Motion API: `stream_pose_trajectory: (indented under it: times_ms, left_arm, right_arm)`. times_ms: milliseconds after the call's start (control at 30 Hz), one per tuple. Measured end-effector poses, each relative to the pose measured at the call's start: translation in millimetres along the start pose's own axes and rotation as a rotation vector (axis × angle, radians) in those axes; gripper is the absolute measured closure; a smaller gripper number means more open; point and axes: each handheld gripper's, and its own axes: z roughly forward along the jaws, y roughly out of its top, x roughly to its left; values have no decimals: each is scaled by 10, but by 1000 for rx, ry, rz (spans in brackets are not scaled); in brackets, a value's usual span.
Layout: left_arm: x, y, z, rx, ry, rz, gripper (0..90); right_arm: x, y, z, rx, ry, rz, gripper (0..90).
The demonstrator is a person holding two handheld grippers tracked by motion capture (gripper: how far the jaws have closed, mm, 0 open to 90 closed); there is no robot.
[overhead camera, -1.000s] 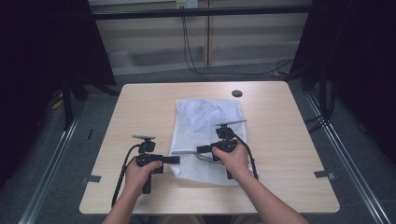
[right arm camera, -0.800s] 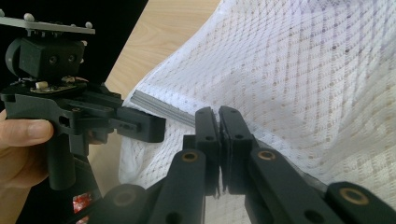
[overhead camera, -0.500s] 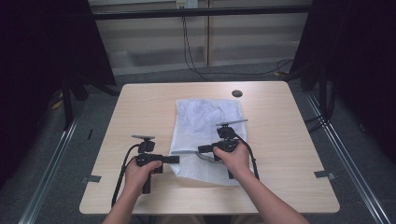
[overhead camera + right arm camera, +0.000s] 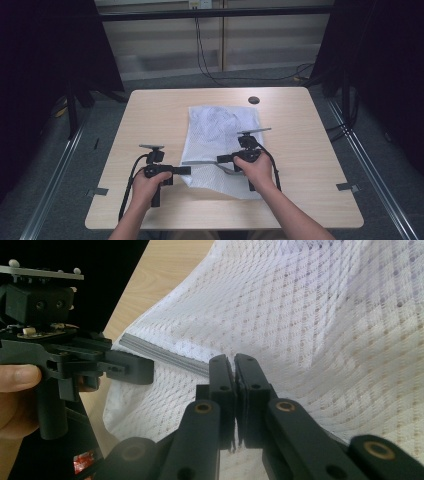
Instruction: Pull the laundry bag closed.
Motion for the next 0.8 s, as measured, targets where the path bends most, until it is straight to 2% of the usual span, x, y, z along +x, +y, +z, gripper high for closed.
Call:
stream_pose_trajectory:
  times_ms: [167,433,800]
  left_arm:
    - [3,2,-7,0,1,-2,886]
    - [9,4,-21,-5,5,-10,886]
    - [0,3,-23,-2,9,-15,886]
  right_arm:
    - [-7,-1,-13,-6,-5,-14,870]
    - [-102,-16,-98,-17,-23,1,870]
    - [-119,-22,-136,-20,-24,3,869]
